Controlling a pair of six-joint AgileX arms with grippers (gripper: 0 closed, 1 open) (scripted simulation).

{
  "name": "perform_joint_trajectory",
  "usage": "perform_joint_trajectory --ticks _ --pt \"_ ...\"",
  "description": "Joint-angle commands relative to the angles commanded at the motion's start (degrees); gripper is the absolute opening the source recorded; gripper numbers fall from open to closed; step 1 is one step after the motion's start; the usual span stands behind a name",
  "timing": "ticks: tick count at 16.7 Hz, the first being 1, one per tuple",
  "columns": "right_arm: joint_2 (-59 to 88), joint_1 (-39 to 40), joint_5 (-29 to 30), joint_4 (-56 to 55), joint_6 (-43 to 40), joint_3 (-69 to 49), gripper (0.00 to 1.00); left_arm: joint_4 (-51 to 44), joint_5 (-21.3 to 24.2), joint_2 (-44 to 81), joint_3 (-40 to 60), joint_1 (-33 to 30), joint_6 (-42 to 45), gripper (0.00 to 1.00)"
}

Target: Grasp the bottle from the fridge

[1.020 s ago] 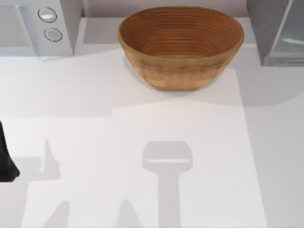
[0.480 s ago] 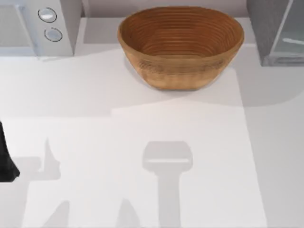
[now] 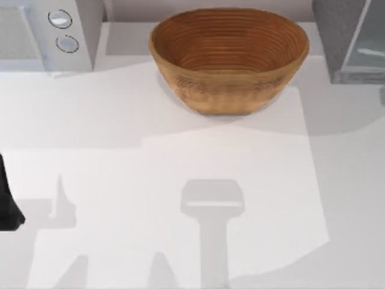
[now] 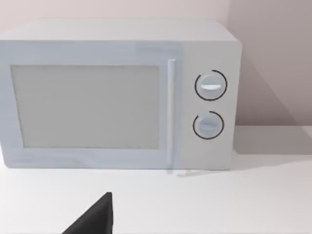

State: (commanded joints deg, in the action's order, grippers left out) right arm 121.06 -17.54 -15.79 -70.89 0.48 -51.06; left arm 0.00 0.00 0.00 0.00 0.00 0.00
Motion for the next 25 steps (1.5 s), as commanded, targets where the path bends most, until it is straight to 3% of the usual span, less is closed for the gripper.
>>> perform_joint_trajectory --ticks 9,16,21,25 --pt "2.06 1.93 2.16 4.2 -0.09 -5.29 1.0 0.0 0.0 0.0 0.0 0.0 0.0 1.0" --pt "9.43 3.66 3.93 11.11 -0.16 -19.87 1.0 0.0 0.0 0.0 0.0 0.0 0.0 1.0" --pt "10.09 3.88 4.16 11.95 -0.17 -21.11 1.0 0.0 0.0 0.0 0.0 0.0 0.0 1.0" --pt "10.09 3.88 4.16 11.95 -0.17 -21.11 0.7 0.0 0.0 0.0 0.0 0.0 0.0 1.0"
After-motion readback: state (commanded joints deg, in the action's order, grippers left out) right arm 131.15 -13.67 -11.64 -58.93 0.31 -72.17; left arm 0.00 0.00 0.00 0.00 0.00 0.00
